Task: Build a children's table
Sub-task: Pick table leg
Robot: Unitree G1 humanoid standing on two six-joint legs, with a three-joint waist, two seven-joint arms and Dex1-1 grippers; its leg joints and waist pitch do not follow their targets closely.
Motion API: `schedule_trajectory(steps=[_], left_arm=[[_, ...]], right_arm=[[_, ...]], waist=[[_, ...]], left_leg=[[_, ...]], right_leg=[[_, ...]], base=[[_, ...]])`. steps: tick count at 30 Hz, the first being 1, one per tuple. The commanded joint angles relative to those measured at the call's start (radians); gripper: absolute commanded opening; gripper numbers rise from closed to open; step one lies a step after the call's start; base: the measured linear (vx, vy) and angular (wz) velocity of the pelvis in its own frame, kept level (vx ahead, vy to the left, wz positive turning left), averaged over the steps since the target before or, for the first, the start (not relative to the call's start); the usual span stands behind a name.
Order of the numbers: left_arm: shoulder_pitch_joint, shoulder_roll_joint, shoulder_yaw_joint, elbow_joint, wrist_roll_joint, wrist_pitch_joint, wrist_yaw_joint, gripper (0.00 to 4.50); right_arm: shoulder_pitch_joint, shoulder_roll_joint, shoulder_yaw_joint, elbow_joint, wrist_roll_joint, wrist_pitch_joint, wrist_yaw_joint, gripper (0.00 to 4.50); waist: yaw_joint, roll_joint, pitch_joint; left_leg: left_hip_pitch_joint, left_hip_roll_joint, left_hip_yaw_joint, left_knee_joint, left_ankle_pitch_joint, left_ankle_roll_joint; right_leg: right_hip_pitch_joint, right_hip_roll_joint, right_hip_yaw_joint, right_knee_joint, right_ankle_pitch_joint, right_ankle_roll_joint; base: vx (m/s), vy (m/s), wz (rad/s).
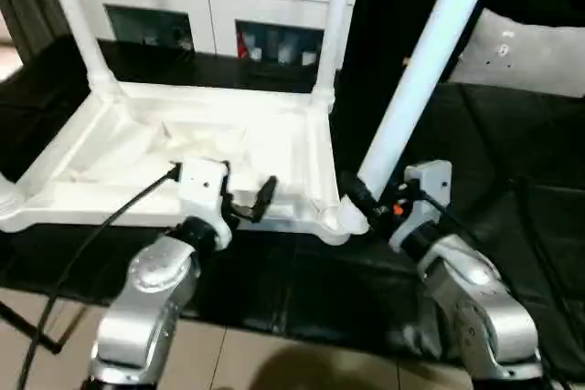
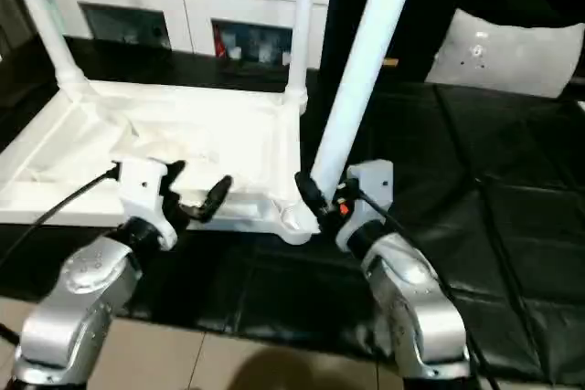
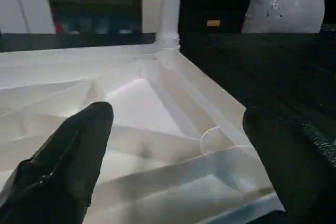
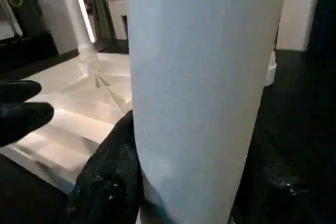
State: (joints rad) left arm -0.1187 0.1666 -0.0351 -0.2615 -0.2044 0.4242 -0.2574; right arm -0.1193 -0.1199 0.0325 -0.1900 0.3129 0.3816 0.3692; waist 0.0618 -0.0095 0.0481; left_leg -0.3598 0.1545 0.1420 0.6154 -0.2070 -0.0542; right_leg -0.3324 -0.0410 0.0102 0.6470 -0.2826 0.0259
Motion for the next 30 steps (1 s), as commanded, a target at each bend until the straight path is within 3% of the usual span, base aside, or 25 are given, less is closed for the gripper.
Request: schedule_trajectory(steps=[1,2,3,6,7,10,12,13,14,16,18,19,20,23,28,30], left_arm=[[-0.023,-0.016,0.026,-0.011,-0.057,0.029,-0.019,4.50],[-0.033,-0.022,0.039,-0.017,-0.091,0.058,-0.029,4.50],[-0.051,-0.029,0.055,-0.022,-0.127,0.100,-0.035,4.50],[-0.100,-0.026,0.068,-0.020,-0.159,0.137,-0.046,4.50],[-0.120,-0.020,0.065,-0.016,-0.156,0.146,-0.049,4.50],[-0.253,0.006,0.032,0.039,-0.092,0.198,-0.032,4.50],[-0.335,-0.017,0.022,0.094,-0.105,0.216,-0.032,4.50],[-0.396,-0.041,0.014,0.147,-0.121,0.215,-0.044,4.50],[-0.396,-0.041,0.014,0.147,-0.121,0.215,-0.044,4.50],[-0.482,-0.063,-0.013,0.226,-0.140,0.207,-0.093,4.50],[-0.525,-0.066,-0.036,0.258,-0.146,0.203,-0.136,4.50],[-0.547,-0.065,-0.055,0.267,-0.151,0.212,-0.171,4.50],[-0.575,-0.063,-0.088,0.271,-0.156,0.223,-0.226,4.50],[-0.599,-0.062,-0.130,0.255,-0.176,0.240,-0.303,4.50],[-0.589,-0.046,-0.173,0.208,-0.210,0.257,-0.366,4.50],[-0.576,-0.039,-0.181,0.199,-0.206,0.246,-0.375,4.50]], right_arm=[[-0.024,-0.005,-0.011,0.004,0.016,0.000,-0.001,1.88],[-0.028,-0.007,-0.010,0.005,0.019,0.005,0.002,1.88],[-0.034,-0.012,-0.007,0.005,0.023,0.003,0.012,1.88],[-0.039,-0.013,-0.013,-0.002,0.061,-0.002,0.054,1.88],[-0.040,-0.015,-0.014,-0.003,0.069,-0.003,0.065,1.88],[-0.053,-0.040,0.008,0.014,0.050,-0.016,0.112,1.88],[-0.065,-0.052,0.017,0.024,0.054,-0.009,0.139,1.88],[-0.075,-0.058,0.023,0.034,0.052,-0.012,0.151,1.88],[-0.075,-0.058,0.023,0.034,0.052,-0.012,0.151,1.88],[-0.089,-0.060,0.031,0.052,0.049,-0.026,0.164,1.88],[-0.099,-0.053,0.026,0.065,0.041,-0.045,0.151,1.88],[-0.103,-0.061,0.033,0.066,0.037,-0.029,0.152,1.88],[-0.106,-0.073,0.044,0.069,0.023,-0.017,0.154,1.88],[-0.109,-0.082,0.050,0.076,0.005,-0.016,0.154,1.88],[-0.103,-0.085,0.048,0.076,0.000,-0.022,0.150,1.88],[-0.101,-0.087,0.049,0.074,0.000,-0.017,0.145,1.88]], waist=[[-0.008,0.002,-0.027],[-0.008,0.002,-0.029],[-0.009,-0.004,-0.031],[-0.005,-0.004,-0.040],[-0.003,-0.009,-0.043],[0.002,-0.010,-0.051],[0.010,-0.014,-0.054],[0.011,-0.012,-0.055],[0.013,-0.013,-0.056],[0.018,-0.013,-0.061],[0.028,-0.009,-0.066],[0.028,-0.014,-0.063],[0.031,-0.005,-0.064],[0.030,-0.009,-0.061],[0.027,-0.015,-0.058],[0.028,-0.012,-0.057]], left_leg=[[0.031,0.057,-0.035,-0.110,-0.492,-0.109],[0.026,0.057,-0.035,-0.109,-0.474,-0.103],[0.010,0.058,-0.033,-0.111,-0.396,-0.086],[0.011,0.061,-0.025,-0.104,-0.314,-0.053],[0.007,0.061,-0.022,-0.102,-0.284,-0.040],[0.000,0.057,-0.015,-0.093,-0.185,-0.018],[-0.005,0.056,-0.010,-0.085,-0.105,0.009],[-0.007,0.056,-0.010,-0.085,-0.091,0.011],[-0.006,0.055,-0.009,-0.083,-0.084,0.012],[-0.011,0.054,-0.008,-0.079,-0.043,0.022],[-0.012,0.056,-0.007,-0.073,0.001,0.038],[-0.013,0.056,-0.006,-0.075,-0.006,0.042],[-0.011,0.056,-0.006,-0.075,-0.015,0.040],[-0.011,0.058,-0.005,-0.078,-0.050,0.030],[-0.011,0.061,-0.004,-0.081,-0.074,0.030],[-0.008,0.064,-0.004,-0.082,-0.089,0.029]], right_leg=[[-0.014,-0.084,0.025,-0.117,-0.403,-0.108],[-0.010,-0.089,0.026,-0.117,-0.394,-0.112],[-0.003,-0.089,0.024,-0.111,-0.315,-0.121],[-0.004,-0.091,0.017,-0.103,-0.208,-0.137],[-0.004,-0.092,0.016,-0.102,-0.173,-0.147],[-0.003,-0.086,0.014,-0.091,-0.037,-0.152],[0.000,-0.089,0.011,-0.084,0.070,-0.182],[0.002,-0.090,0.010,-0.081,0.086,-0.187],[0.000,-0.088,0.009,-0.082,0.093,-0.189],[0.005,-0.089,0.008,-0.075,0.145,-0.200],[0.002,-0.090,0.007,-0.066,0.218,-0.212],[0.003,-0.090,0.006,-0.068,0.221,-0.218],[0.003,-0.091,0.006,-0.067,0.213,-0.226],[0.005,-0.091,0.007,-0.073,0.169,-0.232],[0.006,-0.092,0.007,-0.076,0.137,-0.243],[0.003,-0.093,0.008,-0.078,0.110,-0.244]], base=[[-0.118,0.019,-0.21],[-0.080,0.027,-0.10],[0.000,0.000,0.00],[0.000,0.000,0.00],[0.000,0.000,0.00],[0.000,0.000,0.00],[0.000,0.000,0.00],[0.000,0.000,0.00],[0.000,0.000,0.00],[0.000,0.000,0.00],[0.000,0.000,0.00],[0.000,0.000,0.00],[0.000,0.000,0.00],[0.000,0.000,0.00],[0.000,0.000,0.00],[0.000,0.000,0.00]])
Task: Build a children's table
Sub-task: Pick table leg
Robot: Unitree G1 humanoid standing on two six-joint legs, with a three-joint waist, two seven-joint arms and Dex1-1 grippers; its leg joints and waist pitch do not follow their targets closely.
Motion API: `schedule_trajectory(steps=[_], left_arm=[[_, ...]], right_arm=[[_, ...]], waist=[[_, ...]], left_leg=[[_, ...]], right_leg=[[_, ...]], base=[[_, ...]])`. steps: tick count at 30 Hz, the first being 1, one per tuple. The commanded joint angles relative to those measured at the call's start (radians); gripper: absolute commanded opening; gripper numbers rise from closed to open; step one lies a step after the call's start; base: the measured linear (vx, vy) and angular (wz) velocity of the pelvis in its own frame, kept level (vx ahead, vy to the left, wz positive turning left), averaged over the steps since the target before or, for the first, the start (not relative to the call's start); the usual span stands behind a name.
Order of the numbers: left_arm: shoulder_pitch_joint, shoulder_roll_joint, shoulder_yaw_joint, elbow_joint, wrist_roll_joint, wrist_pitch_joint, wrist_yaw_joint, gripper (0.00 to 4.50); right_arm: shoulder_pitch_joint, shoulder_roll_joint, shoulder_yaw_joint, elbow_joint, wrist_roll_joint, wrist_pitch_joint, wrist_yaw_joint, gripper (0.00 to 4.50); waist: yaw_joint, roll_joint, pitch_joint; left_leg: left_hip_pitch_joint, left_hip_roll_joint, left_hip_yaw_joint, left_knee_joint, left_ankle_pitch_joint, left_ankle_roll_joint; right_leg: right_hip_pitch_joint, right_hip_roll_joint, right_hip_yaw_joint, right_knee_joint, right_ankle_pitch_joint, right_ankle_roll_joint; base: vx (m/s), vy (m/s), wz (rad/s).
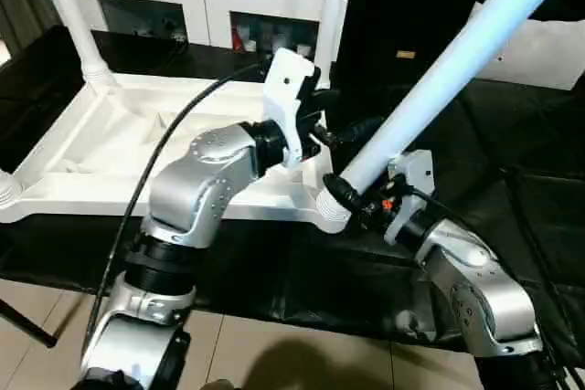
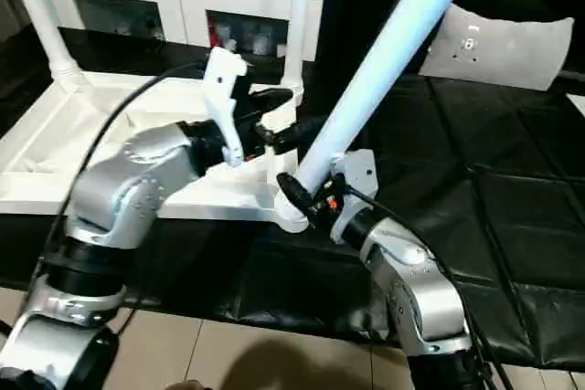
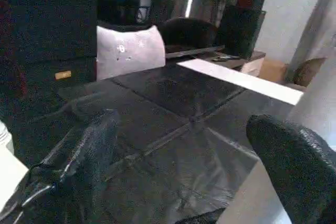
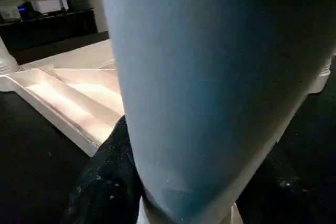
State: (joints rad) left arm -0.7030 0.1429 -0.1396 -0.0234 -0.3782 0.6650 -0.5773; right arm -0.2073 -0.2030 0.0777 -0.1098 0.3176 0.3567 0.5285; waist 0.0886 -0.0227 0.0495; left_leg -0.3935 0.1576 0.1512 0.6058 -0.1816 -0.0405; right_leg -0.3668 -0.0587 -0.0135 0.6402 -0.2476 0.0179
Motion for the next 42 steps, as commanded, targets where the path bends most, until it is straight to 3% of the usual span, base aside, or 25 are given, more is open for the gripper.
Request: schedule_trajectory(steps=[1,9,10,11,14,17,19,20,21,22,23,24,25,26,27,28,29,32,33,34,35,37,38,40,42], left_arm=[[0.026,-0.010,-0.080,-0.044,-0.017,-0.013,-0.050,4.50],[0.147,0.019,0.044,-0.029,0.090,-0.098,0.123,4.50],[0.179,0.025,0.066,-0.040,0.108,-0.107,0.161,4.50],[0.213,0.027,0.092,-0.053,0.118,-0.110,0.198,4.50],[0.325,0.020,0.159,-0.097,0.147,-0.140,0.283,4.50],[0.450,0.005,0.190,-0.163,0.177,-0.184,0.330,4.50],[0.504,-0.005,0.196,-0.195,0.170,-0.192,0.344,4.50],[0.525,-0.010,0.199,-0.209,0.166,-0.180,0.357,4.50],[0.547,-0.008,0.195,-0.223,0.174,-0.185,0.364,4.50],[0.571,-0.007,0.190,-0.239,0.185,-0.192,0.371,4.50],[0.588,-0.001,0.180,-0.251,0.211,-0.204,0.386,4.50],[0.609,0.000,0.172,-0.260,0.234,-0.228,0.400,4.50],[0.624,-0.004,0.170,-0.269,0.246,-0.226,0.416,4.50],[0.629,-0.006,0.170,-0.272,0.249,-0.225,0.420,4.50],[0.644,-0.010,0.168,-0.281,0.255,-0.227,0.426,4.50],[0.650,-0.013,0.169,-0.285,0.250,-0.232,0.421,4.50],[0.657,-0.011,0.165,-0.291,0.247,-0.236,0.413,4.50],[0.672,-0.004,0.156,-0.309,0.231,-0.237,0.393,4.50],[0.678,-0.009,0.158,-0.313,0.219,-0.242,0.385,4.50],[0.678,-0.009,0.158,-0.313,0.219,-0.242,0.385,4.50],[0.682,-0.007,0.153,-0.316,0.216,-0.248,0.377,4.50],[0.688,-0.008,0.143,-0.323,0.218,-0.252,0.375,4.50],[0.688,-0.010,0.141,-0.325,0.218,-0.250,0.377,4.50],[0.689,-0.013,0.137,-0.326,0.220,-0.248,0.378,4.50],[0.687,-0.010,0.125,-0.327,0.224,-0.246,0.374,4.50]], right_arm=[[-0.010,-0.005,0.005,-0.007,-0.011,0.004,-0.020,1.88],[0.024,0.052,-0.094,-0.057,0.036,0.057,-0.138,1.88],[0.032,0.062,-0.112,-0.064,0.041,0.068,-0.165,1.88],[0.041,0.070,-0.124,-0.072,0.039,0.070,-0.186,1.88],[0.071,0.096,-0.147,-0.099,0.062,0.096,-0.227,1.88],[0.102,0.108,-0.141,-0.141,0.073,0.145,-0.252,1.88],[0.115,0.108,-0.131,-0.157,0.060,0.192,-0.278,1.88],[0.121,0.109,-0.128,-0.162,0.057,0.217,-0.293,1.88],[0.127,0.113,-0.129,-0.163,0.061,0.219,-0.296,1.88],[0.134,0.117,-0.129,-0.164,0.064,0.211,-0.294,1.88],[0.139,0.116,-0.127,-0.166,0.063,0.192,-0.287,1.88],[0.146,0.115,-0.126,-0.172,0.064,0.181,-0.281,1.88],[0.151,0.110,-0.125,-0.179,0.063,0.177,-0.278,1.88],[0.153,0.108,-0.125,-0.182,0.063,0.178,-0.277,1.88],[0.159,0.100,-0.124,-0.192,0.064,0.197,-0.278,1.88],[0.162,0.095,-0.122,-0.197,0.063,0.210,-0.280,1.88],[0.166,0.089,-0.117,-0.205,0.059,0.226,-0.286,1.88],[0.175,0.086,-0.112,-0.228,0.048,0.287,-0.328,1.88],[0.175,0.096,-0.118,-0.229,0.042,0.286,-0.348,1.88],[0.175,0.096,-0.118,-0.229,0.042,0.286,-0.349,1.88],[0.173,0.094,-0.120,-0.224,0.051,0.262,-0.329,1.88],[0.173,0.089,-0.126,-0.221,0.060,0.230,-0.305,1.88],[0.172,0.087,-0.128,-0.219,0.060,0.232,-0.305,1.88],[0.172,0.080,-0.120,-0.220,0.051,0.226,-0.301,1.88],[0.172,0.061,-0.095,-0.224,0.030,0.201,-0.282,1.88]], waist=[[0.001,0.002,-0.058],[-0.006,0.011,-0.060],[-0.007,0.009,-0.060],[-0.009,0.015,-0.061],[-0.018,0.011,-0.060],[-0.023,0.011,-0.056],[-0.025,0.011,-0.055],[-0.023,0.021,-0.057],[-0.010,-0.004,-0.047],[0.004,-0.002,-0.045],[0.025,-0.007,-0.048],[0.029,-0.010,-0.045],[0.028,-0.017,-0.044],[0.021,0.018,-0.062],[-0.028,0.031,-0.061],[-0.028,0.031,-0.061],[-0.034,0.026,-0.055],[-0.042,0.021,-0.052],[-0.043,0.016,-0.048],[-0.043,0.016,-0.048],[-0.043,0.013,-0.046],[-0.050,0.009,-0.040],[-0.053,0.012,-0.038],[-0.063,0.014,-0.029],[-0.086,0.018,-0.021]], left_leg=[[0.025,0.061,-0.014,-0.074,-0.114,0.014],[0.025,0.063,-0.016,-0.078,-0.131,-0.006],[0.024,0.062,-0.015,-0.078,-0.132,-0.007],[0.026,0.061,-0.016,-0.077,-0.132,-0.012],[0.025,0.059,-0.015,-0.080,-0.145,-0.015],[0.024,0.064,-0.017,-0.084,-0.161,-0.013],[0.019,0.058,-0.010,-0.082,-0.167,0.005],[0.062,0.065,0.035,-0.047,-0.201,-0.046],[0.043,0.047,0.043,-0.036,-0.271,-0.093],[0.035,0.045,0.040,-0.028,-0.280,-0.093],[0.044,0.043,0.035,0.005,-0.296,-0.054],[0.024,0.043,0.018,0.006,-0.269,-0.029],[-0.027,0.048,-0.009,-0.050,-0.197,0.035],[0.006,0.057,0.002,-0.066,-0.147,0.060],[0.063,0.072,-0.010,-0.081,-0.118,0.113],[0.063,0.072,-0.010,-0.081,-0.118,0.113],[0.059,0.075,-0.006,-0.090,-0.198,0.019],[0.050,0.057,-0.003,-0.097,-0.296,-0.072],[0.048,0.053,-0.002,-0.097,-0.371,-0.099],[0.048,0.053,-0.002,-0.097,-0.371,-0.099],[0.047,0.051,-0.003,-0.096,-0.412,-0.102],[0.066,0.051,-0.011,-0.098,-0.582,-0.095],[0.074,0.051,-0.012,-0.098,-0.615,-0.091],[0.098,0.047,-0.011,-0.098,-0.711,-0.067],[0.109,0.045,-0.016,-0.099,-0.760,-0.053]], right_leg=[[0.038,-0.075,0.031,-0.071,0.069,-0.235],[0.036,-0.072,0.032,-0.072,0.086,-0.214],[0.037,-0.070,0.032,-0.071,0.088,-0.209],[0.036,-0.069,0.032,-0.070,0.099,-0.203],[0.037,-0.066,0.031,-0.075,0.092,-0.197],[0.035,-0.068,0.032,-0.079,0.062,-0.190],[0.035,-0.076,0.039,-0.086,0.040,-0.185],[-0.009,-0.059,0.085,-0.110,-0.043,-0.158],[0.007,-0.056,0.123,-0.123,-0.224,-0.124],[0.015,-0.070,0.152,-0.135,-0.296,-0.101],[0.006,-0.088,0.210,-0.155,-0.377,-0.067],[0.021,-0.083,0.234,-0.153,-0.375,-0.052],[0.046,-0.076,0.163,-0.124,-0.270,-0.065],[0.015,-0.044,0.127,-0.103,-0.164,-0.077],[-0.034,0.005,0.047,-0.064,-0.013,-0.106],[-0.034,0.005,0.047,-0.064,-0.013,-0.106],[-0.025,-0.017,0.041,-0.078,0.000,-0.112],[-0.016,-0.037,0.044,-0.089,-0.039,-0.080],[-0.021,-0.048,0.050,-0.104,-0.132,-0.051],[-0.021,-0.048,0.050,-0.104,-0.132,-0.051],[-0.023,-0.054,0.054,-0.111,-0.203,-0.035],[-0.024,-0.062,0.046,-0.134,-0.425,-0.004],[-0.023,-0.060,0.042,-0.138,-0.465,-0.005],[-0.022,-0.052,0.019,-0.162,-0.587,-0.010],[0.008,-0.053,-0.015,-0.180,-0.639,-0.017]], base=[[0.000,0.000,0.00],[0.000,0.000,0.00],[0.000,0.000,0.00],[0.000,0.000,0.00],[0.000,0.000,0.00],[0.000,0.000,0.00],[0.000,0.000,0.00],[0.000,0.000,0.00],[-0.015,0.040,-0.43],[-0.015,0.040,-0.43],[-0.005,0.074,-0.53],[-0.004,0.122,-0.57],[-0.004,0.122,-0.57],[0.037,0.139,-0.28],[0.031,0.142,0.09],[0.031,0.142,0.09],[-0.008,0.131,0.09],[-0.010,0.061,0.06],[0.000,0.000,0.00],[0.000,0.000,0.00],[0.000,0.000,0.00],[0.000,0.000,0.00],[0.000,0.000,0.00],[0.000,0.000,0.00],[0.033,-0.003,-0.07]])
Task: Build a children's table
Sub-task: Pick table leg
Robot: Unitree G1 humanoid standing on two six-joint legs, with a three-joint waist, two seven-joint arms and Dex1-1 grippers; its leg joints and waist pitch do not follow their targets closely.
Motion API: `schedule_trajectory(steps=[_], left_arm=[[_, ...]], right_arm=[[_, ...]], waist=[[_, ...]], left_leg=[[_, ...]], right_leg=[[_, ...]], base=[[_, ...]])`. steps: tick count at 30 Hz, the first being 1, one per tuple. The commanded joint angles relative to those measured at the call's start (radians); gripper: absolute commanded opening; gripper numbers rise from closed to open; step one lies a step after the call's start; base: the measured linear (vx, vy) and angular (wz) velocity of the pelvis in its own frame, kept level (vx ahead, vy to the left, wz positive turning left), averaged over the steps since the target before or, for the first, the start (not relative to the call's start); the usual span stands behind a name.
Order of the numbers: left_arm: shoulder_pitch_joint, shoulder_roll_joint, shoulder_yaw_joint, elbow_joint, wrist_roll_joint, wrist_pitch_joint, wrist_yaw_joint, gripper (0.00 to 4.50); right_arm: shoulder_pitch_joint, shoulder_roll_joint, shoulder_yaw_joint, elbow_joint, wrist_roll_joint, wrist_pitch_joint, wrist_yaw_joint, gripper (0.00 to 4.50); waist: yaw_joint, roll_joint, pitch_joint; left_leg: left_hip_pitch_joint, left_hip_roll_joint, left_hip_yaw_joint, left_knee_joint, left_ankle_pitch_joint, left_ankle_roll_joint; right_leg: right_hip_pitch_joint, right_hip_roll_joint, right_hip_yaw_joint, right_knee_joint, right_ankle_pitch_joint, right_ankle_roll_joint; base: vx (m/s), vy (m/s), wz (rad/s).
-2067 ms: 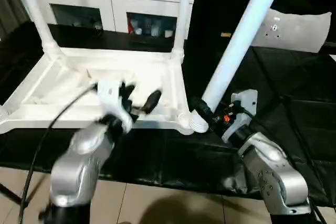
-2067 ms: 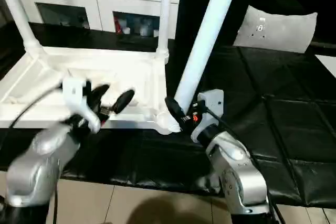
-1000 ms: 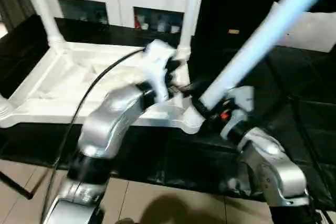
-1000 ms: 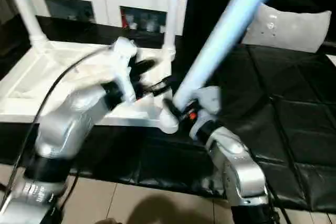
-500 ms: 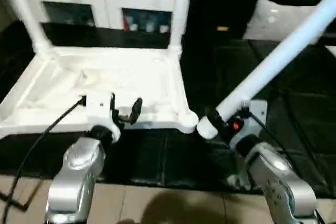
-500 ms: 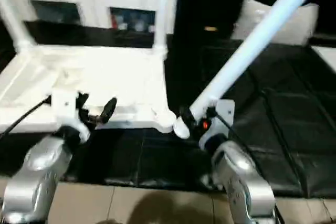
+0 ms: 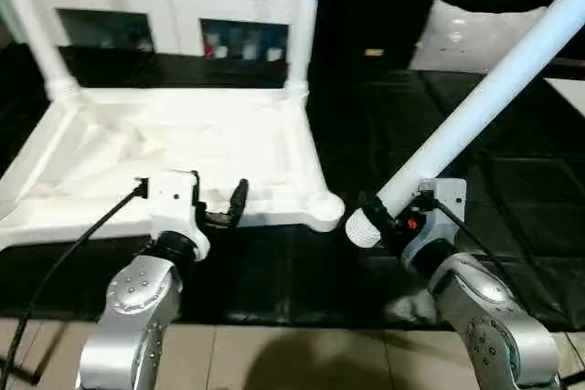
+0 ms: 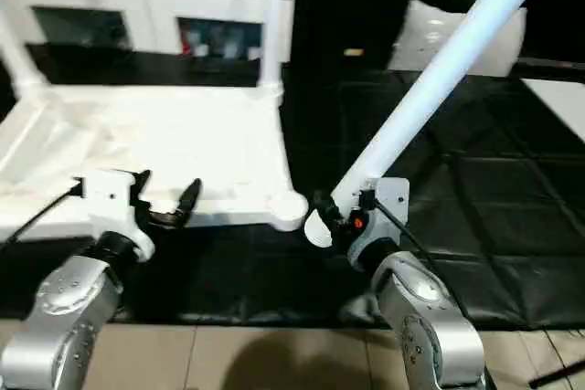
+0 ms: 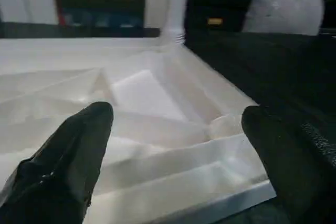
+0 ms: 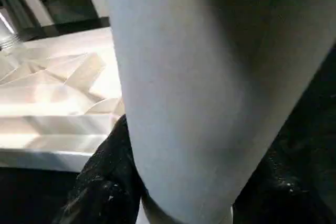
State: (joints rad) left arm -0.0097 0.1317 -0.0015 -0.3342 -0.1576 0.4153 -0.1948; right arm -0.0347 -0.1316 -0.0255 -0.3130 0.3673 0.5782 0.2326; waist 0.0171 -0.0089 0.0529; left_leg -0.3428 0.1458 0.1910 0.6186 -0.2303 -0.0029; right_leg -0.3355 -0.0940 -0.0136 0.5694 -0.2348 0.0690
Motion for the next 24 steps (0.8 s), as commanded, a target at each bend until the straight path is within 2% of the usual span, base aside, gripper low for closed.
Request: schedule_trajectory(steps=[1,2,3,4,5,6,7,8,9,10,11,12,13,14,15,16,17,18,19,20,21,22,23,24], left_arm=[[-0.006,0.002,-0.015,-0.016,0.004,0.004,-0.009,4.50],[-0.006,0.002,-0.015,-0.016,0.004,0.004,-0.009,4.50],[-0.006,0.003,-0.014,-0.017,0.004,0.005,-0.010,4.50],[-0.005,0.003,-0.015,-0.019,0.004,0.005,-0.009,4.50],[-0.005,0.003,-0.015,-0.019,0.004,0.005,-0.009,4.50],[-0.001,0.003,-0.016,-0.024,0.004,0.007,-0.007,4.50],[-0.001,0.003,-0.016,-0.025,0.004,0.007,-0.007,4.50],[0.002,0.003,-0.016,-0.028,0.003,0.008,-0.006,4.50],[0.008,0.005,-0.017,-0.037,0.003,0.012,-0.003,4.50],[0.011,0.006,-0.018,-0.040,0.003,0.012,-0.003,4.50],[0.011,0.006,-0.018,-0.040,0.003,0.012,-0.003,4.50],[0.019,0.008,-0.020,-0.049,0.005,0.017,-0.001,4.50],[0.021,0.009,-0.020,-0.052,0.005,0.018,0.000,4.50],[0.024,0.011,-0.021,-0.054,0.006,0.019,-0.001,4.50],[0.027,0.013,-0.023,-0.055,0.007,0.020,-0.001,4.50],[0.027,0.014,-0.024,-0.055,0.007,0.021,-0.002,4.50],[0.030,0.016,-0.028,-0.058,0.010,0.022,-0.004,4.50],[0.033,0.017,-0.033,-0.061,0.011,0.023,-0.006,4.50],[0.034,0.013,-0.031,-0.060,0.005,0.015,-0.009,4.50],[0.035,0.011,-0.030,-0.060,0.002,0.014,-0.011,4.50],[0.035,0.012,-0.031,-0.061,0.002,0.015,-0.011,4.50],[0.035,0.013,-0.032,-0.062,0.002,0.018,-0.012,4.50],[0.035,0.013,-0.032,-0.062,0.002,0.018,-0.012,4.50],[0.038,0.018,-0.034,-0.066,-0.004,0.025,-0.019,4.50]], right_arm=[[-0.002,-0.013,0.011,-0.020,-0.021,-0.023,0.016,1.88],[-0.002,-0.013,0.011,-0.020,-0.021,-0.023,0.016,1.88],[-0.001,-0.023,0.026,-0.018,-0.034,-0.033,0.025,1.88],[-0.001,-0.026,0.031,-0.015,-0.039,-0.044,0.032,1.88],[-0.002,-0.027,0.032,-0.015,-0.040,-0.045,0.033,1.88],[-0.005,-0.032,0.036,-0.010,-0.044,-0.055,0.043,1.88],[-0.005,-0.032,0.037,-0.009,-0.044,-0.056,0.044,1.88],[-0.007,-0.035,0.039,-0.007,-0.046,-0.062,0.048,1.88],[-0.011,-0.041,0.043,-0.001,-0.048,-0.071,0.053,1.88],[-0.013,-0.043,0.044,0.002,-0.048,-0.075,0.055,1.88],[-0.013,-0.043,0.044,0.002,-0.048,-0.075,0.055,1.88],[-0.016,-0.048,0.047,0.009,-0.055,-0.082,0.064,1.88],[-0.017,-0.050,0.049,0.012,-0.059,-0.086,0.067,1.88],[-0.018,-0.053,0.053,0.016,-0.064,-0.093,0.070,1.88],[-0.019,-0.055,0.057,0.019,-0.066,-0.097,0.073,1.88],[-0.019,-0.055,0.057,0.020,-0.066,-0.098,0.074,1.88],[-0.018,-0.056,0.060,0.020,-0.066,-0.099,0.079,1.88],[-0.016,-0.057,0.062,0.019,-0.067,-0.098,0.081,1.88],[-0.014,-0.057,0.064,0.020,-0.071,-0.099,0.080,1.88],[-0.012,-0.058,0.064,0.022,-0.072,-0.102,0.079,1.88],[-0.011,-0.057,0.064,0.022,-0.073,-0.103,0.077,1.88],[-0.009,-0.056,0.063,0.023,-0.076,-0.105,0.073,1.88],[-0.009,-0.056,0.063,0.023,-0.076,-0.105,0.073,1.88],[-0.002,-0.045,0.052,0.020,-0.079,-0.111,0.061,1.88]], waist=[[-0.023,0.008,-0.028],[-0.026,0.009,-0.030],[-0.027,0.008,-0.040],[-0.033,-0.001,-0.041],[-0.032,0.000,-0.046],[-0.029,-0.004,-0.052],[-0.025,-0.003,-0.063],[-0.023,-0.002,-0.064],[-0.018,-0.004,-0.069],[-0.008,0.000,-0.075],[-0.006,0.001,-0.077],[-0.003,0.003,-0.083],[-0.005,0.003,-0.085],[-0.006,0.000,-0.085],[-0.003,-0.004,-0.082],[-0.001,-0.008,-0.082],[-0.001,-0.008,-0.082],[0.002,-0.009,-0.086],[0.002,-0.006,-0.085],[-0.001,-0.008,-0.086],[0.001,-0.010,-0.088],[0.010,-0.029,-0.082],[0.010,-0.029,-0.082],[0.053,-0.022,-0.091]], left_leg=[[0.053,0.060,-0.060,-0.119,-0.689,-0.085],[0.051,0.060,-0.059,-0.122,-0.674,-0.080],[0.052,0.056,-0.046,-0.123,-0.593,-0.054],[0.040,0.055,-0.043,-0.124,-0.552,-0.040],[0.027,0.053,-0.041,-0.124,-0.493,-0.022],[0.014,0.047,-0.031,-0.118,-0.392,0.013],[0.015,0.042,-0.024,-0.108,-0.291,0.052],[0.019,0.041,-0.022,-0.105,-0.252,0.074],[0.006,0.032,-0.020,-0.094,-0.153,0.112],[0.011,0.028,-0.020,-0.087,-0.059,0.151],[0.019,0.026,-0.022,-0.083,-0.015,0.173],[0.034,0.022,-0.034,-0.074,0.086,0.230],[0.044,0.016,-0.046,-0.064,0.176,0.291],[0.049,0.011,-0.050,-0.057,0.213,0.314],[0.064,0.011,-0.057,-0.049,0.250,0.342],[0.065,0.002,-0.063,-0.040,0.282,0.363],[0.065,0.002,-0.063,-0.040,0.282,0.363],[0.069,-0.006,-0.081,-0.027,0.368,0.376],[0.086,-0.001,-0.100,-0.019,0.436,0.380],[0.091,0.004,-0.112,-0.013,0.497,0.389],[0.101,0.009,-0.132,0.003,0.626,0.394],[0.050,-0.026,-0.115,0.024,0.666,0.343],[0.050,-0.026,-0.115,0.024,0.666,0.343],[-0.029,-0.044,-0.089,0.030,0.548,0.186]], right_leg=[[-0.004,-0.023,-0.019,-0.104,-0.584,-0.082],[0.004,-0.025,-0.018,-0.103,-0.560,-0.092],[0.014,-0.031,-0.007,-0.100,-0.474,-0.142],[0.025,-0.031,-0.003,-0.096,-0.438,-0.161],[0.044,-0.033,0.000,-0.091,-0.396,-0.178],[0.060,-0.034,0.008,-0.088,-0.331,-0.210],[0.070,-0.030,0.009,-0.079,-0.247,-0.246],[0.069,-0.027,0.007,-0.075,-0.214,-0.260],[0.087,-0.024,0.010,-0.064,-0.120,-0.289],[0.091,-0.015,0.005,-0.050,-0.021,-0.309],[0.090,-0.009,0.001,-0.040,0.035,-0.314],[0.087,0.006,-0.011,-0.017,0.140,-0.310],[0.083,0.017,-0.020,0.000,0.206,-0.287],[0.080,0.024,-0.021,0.005,0.229,-0.269],[0.070,0.027,-0.018,0.015,0.257,-0.251],[0.074,0.030,-0.014,0.021,0.264,-0.233],[0.074,0.030,-0.014,0.021,0.264,-0.233],[0.077,0.042,-0.013,0.039,0.305,-0.194],[0.057,0.045,-0.016,0.052,0.310,-0.165],[0.047,0.045,-0.015,0.063,0.328,-0.151],[0.021,0.035,-0.006,0.075,0.373,-0.131],[0.051,0.026,0.025,0.066,0.491,-0.118],[0.051,0.026,0.025,0.066,0.491,-0.118],[0.118,0.026,0.063,0.086,0.900,-0.073]], base=[[0.067,-0.006,-0.15],[0.075,-0.005,-0.11],[0.085,-0.025,-0.01],[0.085,-0.025,-0.01],[0.125,-0.032,0.02],[0.130,-0.038,0.02],[0.130,-0.038,0.02],[0.122,-0.044,0.08],[0.141,-0.038,0.08],[0.141,-0.038,0.08],[0.167,-0.025,0.10],[0.192,-0.017,0.11],[0.192,-0.017,0.11],[0.171,-0.020,0.13],[0.137,-0.017,0.17],[0.137,-0.017,0.17],[0.117,-0.016,0.16],[0.094,-0.029,0.12],[0.094,-0.029,0.12],[0.071,-0.047,0.04],[0.038,-0.057,-0.01],[0.038,-0.057,-0.01],[0.000,-0.051,0.02],[-0.019,-0.053,0.14]])
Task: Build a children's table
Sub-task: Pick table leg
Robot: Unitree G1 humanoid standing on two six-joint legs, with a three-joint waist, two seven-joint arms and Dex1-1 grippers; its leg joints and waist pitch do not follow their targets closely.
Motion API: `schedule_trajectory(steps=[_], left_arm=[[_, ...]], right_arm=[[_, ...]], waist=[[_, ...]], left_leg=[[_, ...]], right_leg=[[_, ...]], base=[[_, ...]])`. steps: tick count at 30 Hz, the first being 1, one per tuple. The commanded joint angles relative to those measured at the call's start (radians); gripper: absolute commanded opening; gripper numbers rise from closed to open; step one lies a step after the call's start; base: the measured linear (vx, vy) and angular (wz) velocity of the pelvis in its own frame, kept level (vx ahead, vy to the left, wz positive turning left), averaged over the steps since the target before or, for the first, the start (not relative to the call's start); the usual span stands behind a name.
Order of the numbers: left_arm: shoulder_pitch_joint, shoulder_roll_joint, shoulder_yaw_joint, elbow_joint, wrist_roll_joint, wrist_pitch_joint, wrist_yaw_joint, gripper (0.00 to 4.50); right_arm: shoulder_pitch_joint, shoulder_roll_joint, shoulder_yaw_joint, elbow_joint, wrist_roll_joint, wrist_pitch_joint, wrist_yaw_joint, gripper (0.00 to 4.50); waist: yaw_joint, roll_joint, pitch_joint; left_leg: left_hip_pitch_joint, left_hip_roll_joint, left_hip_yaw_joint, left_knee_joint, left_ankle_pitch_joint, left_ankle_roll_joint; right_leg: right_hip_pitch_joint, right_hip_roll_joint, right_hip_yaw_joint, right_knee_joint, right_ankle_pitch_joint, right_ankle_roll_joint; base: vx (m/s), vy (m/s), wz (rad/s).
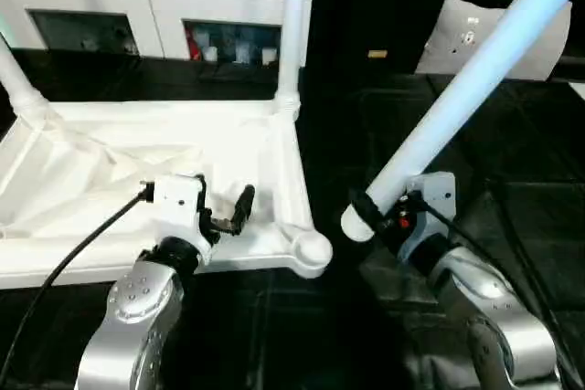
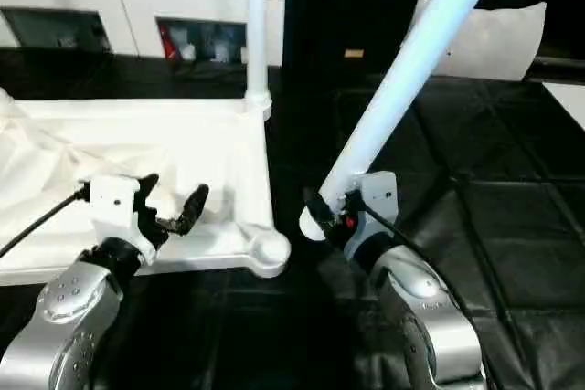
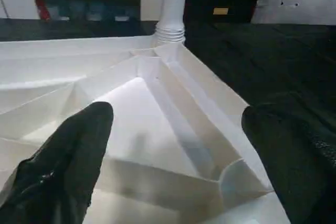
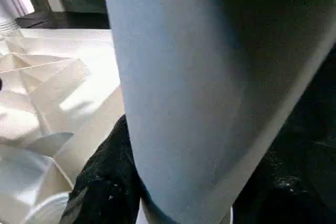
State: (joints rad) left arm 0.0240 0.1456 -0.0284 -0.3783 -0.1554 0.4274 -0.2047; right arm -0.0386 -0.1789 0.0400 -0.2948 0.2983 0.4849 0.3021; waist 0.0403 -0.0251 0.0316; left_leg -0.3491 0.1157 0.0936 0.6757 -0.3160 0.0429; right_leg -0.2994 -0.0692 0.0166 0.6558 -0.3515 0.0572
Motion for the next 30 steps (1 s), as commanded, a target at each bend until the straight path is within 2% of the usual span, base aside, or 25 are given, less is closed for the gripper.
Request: schedule_trajectory(steps=[1,2,3,4,5,6,7,8,10,11,12,13,14,16,18,19,20,22,23,24,25,26,28,29,30], left_arm=[[0.007,0.007,-0.008,-0.026,-0.012,0.013,-0.016,4.50],[0.008,0.008,-0.007,-0.028,-0.015,0.015,-0.018,4.50],[0.008,0.008,-0.007,-0.028,-0.016,0.016,-0.018,4.50],[0.009,0.008,-0.007,-0.029,-0.017,0.017,-0.019,4.50],[0.007,0.011,-0.007,-0.029,-0.020,0.022,-0.022,4.50],[0.002,0.018,-0.009,-0.026,-0.020,0.026,-0.031,4.50],[-0.005,0.025,-0.011,-0.019,-0.023,0.030,-0.042,4.50],[-0.009,0.028,-0.012,-0.015,-0.025,0.031,-0.048,4.50],[-0.031,0.043,-0.009,-0.001,-0.066,0.040,-0.098,4.50],[-0.037,0.049,-0.010,0.001,-0.077,0.048,-0.112,4.50],[-0.053,0.065,-0.011,0.008,-0.103,0.072,-0.147,4.50],[-0.087,0.106,-0.025,0.031,-0.114,0.107,-0.203,4.50],[-0.087,0.106,-0.025,0.031,-0.114,0.107,-0.203,4.50],[-0.107,0.130,-0.036,0.049,-0.111,0.119,-0.232,4.50],[-0.168,0.202,-0.076,0.113,-0.088,0.116,-0.326,4.50],[-0.168,0.202,-0.076,0.113,-0.088,0.116,-0.326,4.50],[-0.201,0.242,-0.102,0.152,-0.068,0.099,-0.379,4.50],[-0.244,0.294,-0.141,0.206,-0.044,0.068,-0.462,4.50],[-0.264,0.314,-0.157,0.231,-0.037,0.055,-0.501,4.50],[-0.291,0.339,-0.174,0.261,-0.039,0.045,-0.551,4.50],[-0.365,0.385,-0.219,0.341,-0.037,0.008,-0.685,4.50],[-0.372,0.388,-0.223,0.350,-0.036,0.003,-0.697,4.22],[-0.428,0.402,-0.249,0.424,-0.022,-0.041,-0.767,4.16],[-0.459,0.402,-0.263,0.471,-0.014,-0.064,-0.800,4.11],[-0.508,0.404,-0.287,0.543,-0.003,-0.098,-0.861,3.83]], right_arm=[[0.007,0.005,-0.019,-0.002,-0.009,-0.022,-0.012,1.88],[0.011,0.007,-0.022,-0.005,-0.008,-0.026,-0.015,1.88],[0.012,0.008,-0.023,-0.005,-0.008,-0.027,-0.016,1.88],[0.014,0.008,-0.024,-0.006,-0.007,-0.029,-0.017,1.88],[0.015,0.009,-0.026,-0.007,-0.006,-0.031,-0.019,1.88],[0.016,0.008,-0.027,-0.008,-0.008,-0.034,-0.020,1.88],[0.016,0.007,-0.029,-0.007,-0.010,-0.040,-0.020,1.88],[0.015,0.007,-0.030,-0.006,-0.012,-0.043,-0.021,1.88],[0.010,0.011,-0.047,-0.006,0.018,-0.046,-0.004,1.88],[0.009,0.011,-0.050,-0.005,0.025,-0.046,0.000,1.88],[0.006,0.008,-0.056,-0.002,0.036,-0.043,0.009,1.88],[-0.001,0.002,-0.063,0.010,0.033,-0.049,0.011,1.88],[-0.001,0.002,-0.063,0.010,0.033,-0.049,0.011,1.88],[-0.005,0.000,-0.067,0.020,0.028,-0.057,0.012,1.88],[-0.015,-0.010,-0.072,0.024,0.051,-0.046,0.037,1.88],[-0.015,-0.010,-0.072,0.024,0.051,-0.046,0.037,1.88],[-0.020,-0.013,-0.075,0.029,0.061,-0.052,0.051,1.88],[-0.024,-0.017,-0.080,0.033,0.079,-0.055,0.074,1.88],[-0.024,-0.023,-0.081,0.036,0.082,-0.054,0.082,1.88],[-0.024,-0.031,-0.077,0.041,0.079,-0.059,0.096,1.88],[-0.020,-0.044,-0.072,0.037,0.095,-0.011,0.111,1.88],[-0.019,-0.046,-0.070,0.036,0.098,-0.005,0.114,1.88],[-0.014,-0.059,-0.057,0.038,0.097,-0.005,0.140,1.88],[-0.012,-0.066,-0.049,0.044,0.087,-0.022,0.152,1.88],[-0.010,-0.077,-0.037,0.056,0.067,-0.055,0.167,1.88]], waist=[[0.034,0.004,-0.062],[0.036,0.005,-0.061],[0.039,0.009,-0.058],[0.043,0.012,-0.058],[0.041,0.019,-0.048],[0.041,0.018,-0.036],[0.039,0.023,-0.029],[0.038,0.024,-0.028],[0.034,0.024,-0.024],[0.033,0.025,-0.022],[0.033,0.023,-0.020],[0.032,0.022,-0.017],[0.031,0.021,-0.015],[0.026,0.020,-0.012],[0.022,0.020,-0.016],[0.022,0.020,-0.016],[0.020,0.025,-0.021],[0.021,0.024,-0.026],[0.024,0.026,-0.034],[0.025,0.035,-0.043],[0.026,0.033,-0.043],[0.027,0.034,-0.045],[0.028,0.034,-0.046],[0.029,0.032,-0.043],[0.031,0.034,-0.044]], left_leg=[[-0.022,0.003,0.011,-0.030,0.601,0.026],[-0.021,0.010,0.013,-0.034,0.570,-0.015],[-0.015,0.028,0.015,-0.050,0.480,-0.068],[-0.010,0.039,0.016,-0.057,0.429,-0.083],[-0.008,0.055,0.009,-0.075,0.349,-0.136],[0.008,0.072,0.003,-0.096,0.230,-0.183],[0.021,0.083,-0.003,-0.113,0.100,-0.202],[0.025,0.085,-0.005,-0.118,0.053,-0.203],[0.022,0.086,-0.005,-0.134,-0.021,-0.193],[0.022,0.085,-0.003,-0.138,-0.036,-0.189],[0.021,0.084,0.002,-0.144,-0.063,-0.178],[0.020,0.083,0.003,-0.147,-0.083,-0.177],[0.020,0.080,0.005,-0.151,-0.107,-0.172],[0.021,0.081,0.010,-0.160,-0.169,-0.164],[0.018,0.080,0.015,-0.162,-0.161,-0.156],[0.018,0.080,0.015,-0.162,-0.161,-0.156],[0.014,0.081,0.015,-0.160,-0.143,-0.157],[0.012,0.080,0.018,-0.160,-0.103,-0.145],[0.007,0.081,0.019,-0.155,-0.038,-0.142],[0.004,0.082,0.022,-0.147,0.030,-0.142],[-0.001,0.075,0.024,-0.144,0.077,-0.137],[0.002,0.073,0.026,-0.143,0.085,-0.137],[-0.006,0.075,0.027,-0.141,0.099,-0.143],[-0.006,0.075,0.029,-0.142,0.087,-0.142],[-0.004,0.078,0.031,-0.143,0.063,-0.147]], right_leg=[[0.071,0.020,0.030,0.012,1.163,-0.036],[0.068,0.023,0.029,0.014,1.182,-0.021],[0.058,0.012,0.025,0.008,1.150,0.005],[0.051,0.003,0.026,0.004,1.113,0.006],[0.042,-0.001,0.020,-0.002,0.987,-0.002],[0.024,-0.014,0.008,-0.027,0.789,-0.014],[0.017,-0.025,0.006,-0.043,0.576,-0.036],[0.015,-0.029,0.006,-0.051,0.487,-0.050],[0.014,-0.035,0.011,-0.071,0.276,-0.111],[0.013,-0.037,0.012,-0.076,0.233,-0.121],[0.006,-0.039,0.018,-0.086,0.150,-0.144],[0.003,-0.039,0.019,-0.089,0.109,-0.150],[-0.001,-0.039,0.021,-0.094,0.058,-0.150],[-0.010,-0.043,0.026,-0.108,-0.103,-0.157],[-0.018,-0.041,0.028,-0.113,-0.133,-0.159],[-0.018,-0.041,0.028,-0.113,-0.133,-0.159],[-0.018,-0.040,0.027,-0.107,-0.099,-0.166],[-0.019,-0.038,0.027,-0.104,-0.040,-0.166],[-0.017,-0.037,0.025,-0.096,0.055,-0.171],[-0.017,-0.033,0.021,-0.082,0.186,-0.185],[-0.016,-0.029,0.019,-0.080,0.261,-0.188],[-0.019,-0.026,0.019,-0.080,0.275,-0.185],[-0.016,-0.030,0.015,-0.072,0.342,-0.205],[-0.017,-0.030,0.015,-0.077,0.326,-0.205],[-0.018,-0.034,0.015,-0.078,0.296,-0.215]], base=[[-0.019,-0.053,0.14],[-0.034,-0.067,0.14],[-0.064,-0.061,0.12],[-0.064,-0.061,0.12],[-0.099,-0.042,0.05],[-0.108,-0.023,0.00],[-0.108,-0.023,0.00],[-0.115,-0.009,0.04],[-0.132,-0.010,-0.01],[-0.129,-0.009,-0.03],[-0.122,-0.008,-0.01],[-0.122,-0.008,-0.01],[-0.111,-0.015,0.00],[-0.097,-0.022,0.00],[-0.071,-0.018,0.02],[-0.060,-0.015,0.02],[0.000,0.000,0.00],[0.000,0.000,0.00],[0.000,0.000,0.00],[0.000,0.000,0.00],[0.000,0.000,0.00],[0.000,0.000,0.00],[0.000,0.000,0.00],[0.000,0.000,0.00],[0.000,0.000,0.00]])
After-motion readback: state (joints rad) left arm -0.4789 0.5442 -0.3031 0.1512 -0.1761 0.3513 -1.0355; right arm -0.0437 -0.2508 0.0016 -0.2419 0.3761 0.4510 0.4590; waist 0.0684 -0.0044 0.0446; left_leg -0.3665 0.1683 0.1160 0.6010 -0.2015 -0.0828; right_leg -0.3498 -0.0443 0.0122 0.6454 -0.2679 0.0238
